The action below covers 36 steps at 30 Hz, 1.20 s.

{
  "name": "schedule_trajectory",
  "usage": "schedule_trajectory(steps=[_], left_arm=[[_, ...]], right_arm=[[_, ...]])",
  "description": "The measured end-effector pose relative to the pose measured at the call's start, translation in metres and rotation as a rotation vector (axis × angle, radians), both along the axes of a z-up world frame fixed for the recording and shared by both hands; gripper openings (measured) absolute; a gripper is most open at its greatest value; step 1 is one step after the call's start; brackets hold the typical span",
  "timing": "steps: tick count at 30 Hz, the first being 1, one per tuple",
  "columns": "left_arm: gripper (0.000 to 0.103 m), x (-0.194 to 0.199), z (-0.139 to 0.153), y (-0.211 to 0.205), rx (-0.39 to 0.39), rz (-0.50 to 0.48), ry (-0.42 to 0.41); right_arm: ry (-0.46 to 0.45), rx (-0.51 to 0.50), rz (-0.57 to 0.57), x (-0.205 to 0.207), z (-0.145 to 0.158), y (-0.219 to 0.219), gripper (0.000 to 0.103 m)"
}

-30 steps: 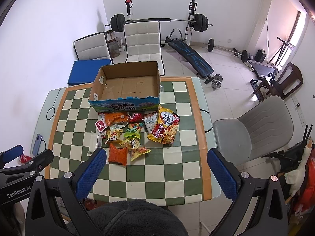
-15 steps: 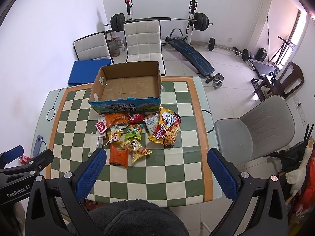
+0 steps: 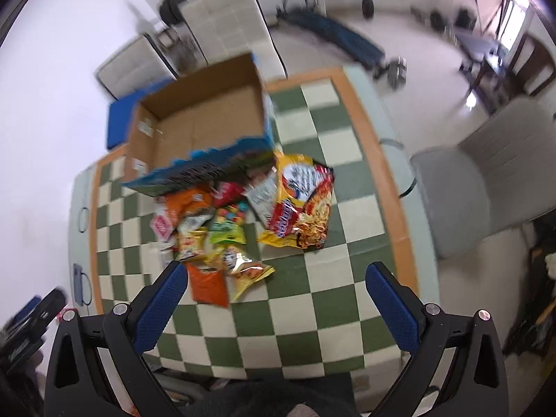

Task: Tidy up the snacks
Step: 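Grasp the yellow noodle bag with right tool while left tool grasps orange chip bag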

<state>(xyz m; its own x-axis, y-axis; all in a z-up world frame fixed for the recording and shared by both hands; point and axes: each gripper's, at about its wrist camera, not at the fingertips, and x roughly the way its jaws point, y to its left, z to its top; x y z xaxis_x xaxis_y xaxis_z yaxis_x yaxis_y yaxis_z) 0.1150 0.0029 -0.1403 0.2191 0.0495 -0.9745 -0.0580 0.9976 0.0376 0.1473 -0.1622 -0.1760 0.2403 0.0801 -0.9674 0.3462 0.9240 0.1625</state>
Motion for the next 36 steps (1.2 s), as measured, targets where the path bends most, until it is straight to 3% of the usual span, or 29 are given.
schedule_trajectory(steps=[7,12,19,24,25,26,28,31,36], left_arm=[[0.103,0.038,-0.101,-0.011,-0.028,0.021,0.193],[0.103,0.032,-0.165,-0.003,-0.202,0.184,0.378],[0.103,0.005,-0.242,0.025,-0.488,0.534,0.544],[0.101,-0.006,-0.274,0.036,-0.584,0.709,0.575],[0.094,-0.007,-0.277,0.038,-0.595,0.731,0.577],[0.080,-0.006,-0.282,0.038,-0.604,0.756,0.578],[0.065,-0.007,-0.286,0.039,-0.593,0.769,0.576],[0.058,-0.002,-0.284,0.040,-0.546,0.734,0.551],[0.053,0.021,-0.254,0.032,-0.326,0.544,0.473]], right_arm=[[0.178,0.116,-0.023,0.073,-0.136,-0.041,0.103],[0.263,0.171,-0.033,0.106,-0.207,-0.055,0.103],[0.335,0.228,-0.043,0.117,-0.252,-0.059,0.103],[0.375,0.266,-0.040,0.123,-0.270,-0.057,0.103],[0.385,0.272,-0.040,0.124,-0.275,-0.056,0.103],[0.392,0.277,-0.041,0.127,-0.278,-0.055,0.103],[0.406,0.290,-0.043,0.129,-0.287,-0.053,0.103],[0.409,0.305,-0.054,0.131,-0.291,-0.052,0.103],[0.401,0.312,-0.034,0.130,-0.289,-0.051,0.093]])
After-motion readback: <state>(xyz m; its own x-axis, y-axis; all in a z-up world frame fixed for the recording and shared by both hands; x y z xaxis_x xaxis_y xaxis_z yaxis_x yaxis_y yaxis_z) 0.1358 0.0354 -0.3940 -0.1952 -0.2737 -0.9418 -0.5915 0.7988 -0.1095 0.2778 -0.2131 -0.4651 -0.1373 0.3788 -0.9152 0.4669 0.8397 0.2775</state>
